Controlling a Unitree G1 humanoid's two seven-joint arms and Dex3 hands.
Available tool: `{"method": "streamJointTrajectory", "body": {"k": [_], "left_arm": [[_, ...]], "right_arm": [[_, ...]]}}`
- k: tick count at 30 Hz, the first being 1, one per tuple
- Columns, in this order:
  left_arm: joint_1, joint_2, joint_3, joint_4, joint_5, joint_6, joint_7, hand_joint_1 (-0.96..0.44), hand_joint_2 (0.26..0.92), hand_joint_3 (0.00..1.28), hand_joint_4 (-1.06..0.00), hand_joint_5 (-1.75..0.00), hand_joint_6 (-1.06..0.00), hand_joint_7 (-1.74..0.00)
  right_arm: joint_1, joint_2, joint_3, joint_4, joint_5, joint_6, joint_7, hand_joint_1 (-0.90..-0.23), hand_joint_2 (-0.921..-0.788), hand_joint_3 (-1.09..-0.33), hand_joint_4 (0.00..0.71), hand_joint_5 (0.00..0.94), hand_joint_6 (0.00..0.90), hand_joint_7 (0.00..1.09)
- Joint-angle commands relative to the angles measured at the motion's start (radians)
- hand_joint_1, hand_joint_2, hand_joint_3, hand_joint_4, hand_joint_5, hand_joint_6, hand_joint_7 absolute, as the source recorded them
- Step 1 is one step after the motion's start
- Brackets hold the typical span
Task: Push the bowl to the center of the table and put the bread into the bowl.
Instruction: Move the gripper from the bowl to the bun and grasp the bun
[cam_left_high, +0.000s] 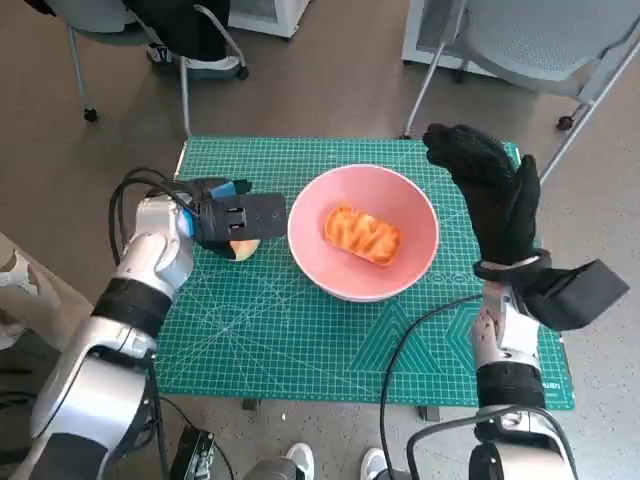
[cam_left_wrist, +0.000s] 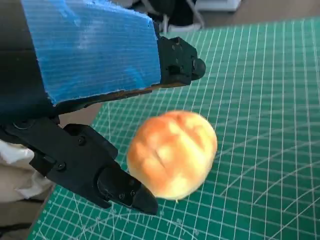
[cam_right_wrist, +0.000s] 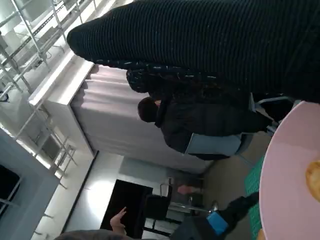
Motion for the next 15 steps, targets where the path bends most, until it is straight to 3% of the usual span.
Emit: {"method": "streamJointTrajectory", "body": {"k": [1, 15], "left_arm": [[-0.063, -0.025, -0.017, 0.080, -0.003, -0.017, 0.017, -0.44, 0.671, 0.00, 0.00, 0.00, -0.13, 0.00], [-0.101, -0.083, -0.039, 0.221, -0.009, -0.030, 0.050, -0.44, 0.673, 0.00, 0.00, 0.00, -0.12, 0.00]], "right_arm": [[0.007, -0.002, 0.000, 0.019, -0.010, 0.004, -0.003, -0.661, -0.921, -0.761, 0.211, 0.000, 0.094, 0.49], [0.019, -0.005, 0.003, 0.008, -0.015, -0.004, -0.006, -0.659, -0.921, -0.761, 0.210, 0.000, 0.092, 0.49]]}}
